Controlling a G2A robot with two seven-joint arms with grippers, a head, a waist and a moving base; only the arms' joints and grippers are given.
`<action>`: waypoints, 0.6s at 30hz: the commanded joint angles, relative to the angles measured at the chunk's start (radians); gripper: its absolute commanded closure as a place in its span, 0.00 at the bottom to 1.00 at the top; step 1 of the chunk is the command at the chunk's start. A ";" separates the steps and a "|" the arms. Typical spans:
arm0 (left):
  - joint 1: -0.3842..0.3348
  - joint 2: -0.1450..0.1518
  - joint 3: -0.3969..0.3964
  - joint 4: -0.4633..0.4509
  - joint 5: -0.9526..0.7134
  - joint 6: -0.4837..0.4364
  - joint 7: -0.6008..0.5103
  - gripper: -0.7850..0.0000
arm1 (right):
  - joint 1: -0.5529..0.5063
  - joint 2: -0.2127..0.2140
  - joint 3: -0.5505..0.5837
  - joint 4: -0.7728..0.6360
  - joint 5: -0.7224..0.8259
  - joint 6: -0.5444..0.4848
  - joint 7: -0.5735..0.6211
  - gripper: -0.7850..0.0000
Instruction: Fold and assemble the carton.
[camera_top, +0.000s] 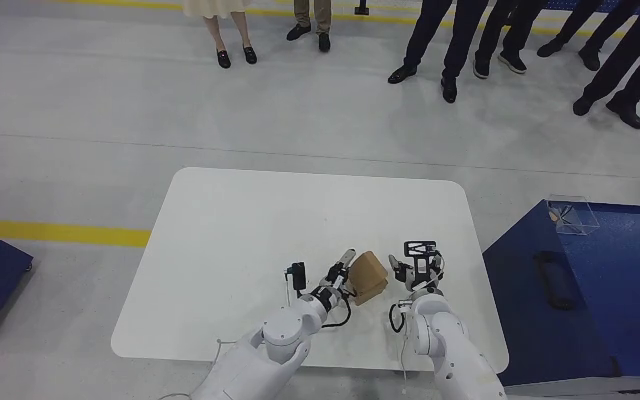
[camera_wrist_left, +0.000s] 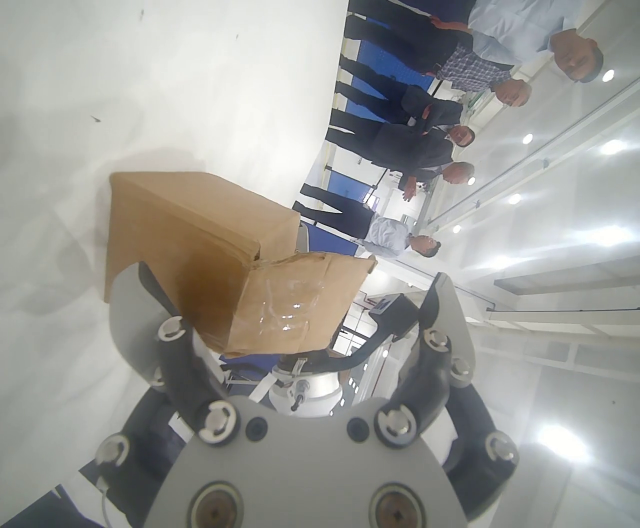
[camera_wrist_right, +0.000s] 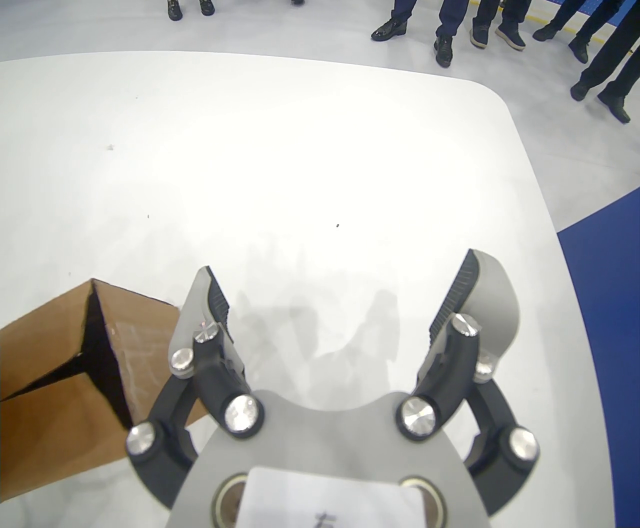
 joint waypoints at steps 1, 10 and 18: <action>0.000 0.000 0.000 0.000 0.000 0.000 0.000 0.00 | 0.000 0.000 0.000 0.000 0.000 0.000 0.000 0.00; -0.004 0.025 0.001 -0.076 0.268 0.074 -0.054 0.00 | -0.046 0.007 0.082 -0.210 0.117 -0.064 0.165 0.00; 0.013 0.038 -0.023 -0.112 0.356 0.167 -0.121 0.17 | -0.091 0.026 0.125 -0.276 0.067 -0.222 0.235 0.00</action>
